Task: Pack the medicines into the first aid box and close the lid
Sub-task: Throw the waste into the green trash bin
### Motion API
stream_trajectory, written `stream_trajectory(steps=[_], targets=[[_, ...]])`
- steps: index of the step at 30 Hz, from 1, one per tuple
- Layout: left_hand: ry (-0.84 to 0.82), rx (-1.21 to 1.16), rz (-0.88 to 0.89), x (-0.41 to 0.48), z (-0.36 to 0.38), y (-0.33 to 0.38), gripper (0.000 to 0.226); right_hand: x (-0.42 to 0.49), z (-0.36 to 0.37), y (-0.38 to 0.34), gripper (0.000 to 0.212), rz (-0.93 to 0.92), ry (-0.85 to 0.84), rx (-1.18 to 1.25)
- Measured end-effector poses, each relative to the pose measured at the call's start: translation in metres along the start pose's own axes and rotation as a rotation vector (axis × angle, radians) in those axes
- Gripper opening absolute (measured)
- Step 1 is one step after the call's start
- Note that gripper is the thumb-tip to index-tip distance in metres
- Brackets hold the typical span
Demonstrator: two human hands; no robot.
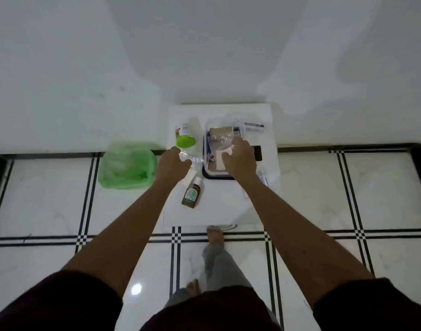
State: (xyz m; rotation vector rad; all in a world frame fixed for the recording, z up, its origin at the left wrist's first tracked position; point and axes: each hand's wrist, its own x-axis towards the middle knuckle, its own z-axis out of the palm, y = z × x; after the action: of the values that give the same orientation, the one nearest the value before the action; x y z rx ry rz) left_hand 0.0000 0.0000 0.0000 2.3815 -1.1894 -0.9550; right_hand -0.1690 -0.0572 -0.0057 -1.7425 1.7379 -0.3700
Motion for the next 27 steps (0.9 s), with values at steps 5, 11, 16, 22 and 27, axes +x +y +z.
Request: stream_trajectory(steps=[5,11,16,22,27], targets=[[-0.081,0.100,-0.226,0.036,0.024,-0.018,0.068,0.034,0.008,0.013,0.059,-0.119,-0.048,-0.480],[-0.120,0.042,-0.401,0.054,0.049,-0.035,0.061,0.055,0.021,0.014,0.090,-0.088,0.000,-0.647],[-0.083,-0.085,-0.391,0.056,0.036,-0.031,0.029,0.060,0.008,0.002,0.049,0.102,-0.042,-0.536],[-0.124,-0.263,-0.413,0.042,-0.008,-0.019,0.019,0.066,-0.033,-0.014,0.018,0.314,-0.131,0.009],[-0.105,-0.641,-0.509,0.015,-0.060,-0.017,0.011,0.063,-0.053,-0.065,0.018,0.235,-0.164,0.325]])
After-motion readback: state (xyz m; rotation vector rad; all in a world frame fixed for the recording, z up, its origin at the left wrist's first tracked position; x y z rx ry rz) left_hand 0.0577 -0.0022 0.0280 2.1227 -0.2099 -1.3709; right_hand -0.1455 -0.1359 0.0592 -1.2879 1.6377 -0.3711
